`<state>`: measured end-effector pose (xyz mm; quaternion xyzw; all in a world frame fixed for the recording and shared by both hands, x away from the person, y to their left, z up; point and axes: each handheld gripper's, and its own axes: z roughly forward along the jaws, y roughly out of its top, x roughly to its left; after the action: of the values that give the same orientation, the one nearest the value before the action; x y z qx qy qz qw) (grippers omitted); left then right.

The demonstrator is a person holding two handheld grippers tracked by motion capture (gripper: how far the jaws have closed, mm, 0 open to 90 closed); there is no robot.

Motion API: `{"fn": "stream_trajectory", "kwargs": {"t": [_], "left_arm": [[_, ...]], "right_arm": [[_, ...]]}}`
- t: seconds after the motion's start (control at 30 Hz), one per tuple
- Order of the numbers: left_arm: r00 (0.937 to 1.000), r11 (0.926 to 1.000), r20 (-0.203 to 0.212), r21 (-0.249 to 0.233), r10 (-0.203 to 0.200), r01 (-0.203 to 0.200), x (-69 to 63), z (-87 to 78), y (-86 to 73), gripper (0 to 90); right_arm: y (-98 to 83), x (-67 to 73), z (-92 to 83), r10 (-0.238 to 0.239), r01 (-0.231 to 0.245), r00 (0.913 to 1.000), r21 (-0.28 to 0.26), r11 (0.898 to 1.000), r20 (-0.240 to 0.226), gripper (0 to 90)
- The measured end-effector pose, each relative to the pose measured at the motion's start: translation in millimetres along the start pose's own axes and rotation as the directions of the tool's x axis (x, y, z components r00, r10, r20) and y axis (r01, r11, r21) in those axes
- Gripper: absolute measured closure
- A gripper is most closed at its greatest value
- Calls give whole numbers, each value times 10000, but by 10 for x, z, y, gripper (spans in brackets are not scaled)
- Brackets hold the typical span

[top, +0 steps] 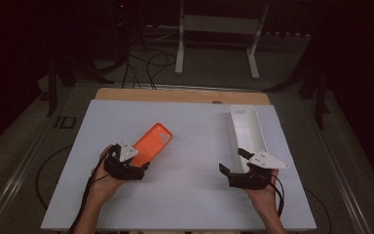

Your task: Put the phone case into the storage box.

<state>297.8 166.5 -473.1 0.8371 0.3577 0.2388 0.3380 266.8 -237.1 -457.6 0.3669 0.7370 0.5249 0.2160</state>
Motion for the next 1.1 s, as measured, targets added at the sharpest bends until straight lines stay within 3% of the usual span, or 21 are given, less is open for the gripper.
{"fn": "stream_trajectory", "kwargs": {"t": [0.3,0.87,1.1], "left_arm": [[10000,9998,18,-199,50,-50,-38,-26,33,162],[9998,9986,73,-500,193,-189,-116,-67,75,162],[9995,9977,97,-615,290,-283,-147,-87,102,162]], "right_arm": [[81,26,110,-21,20,9997,-27,10000,-253,93],[122,33,293,639,-644,9947,-44,9979,-811,93],[157,58,360,662,-667,9935,-20,9978,-926,93]]}}
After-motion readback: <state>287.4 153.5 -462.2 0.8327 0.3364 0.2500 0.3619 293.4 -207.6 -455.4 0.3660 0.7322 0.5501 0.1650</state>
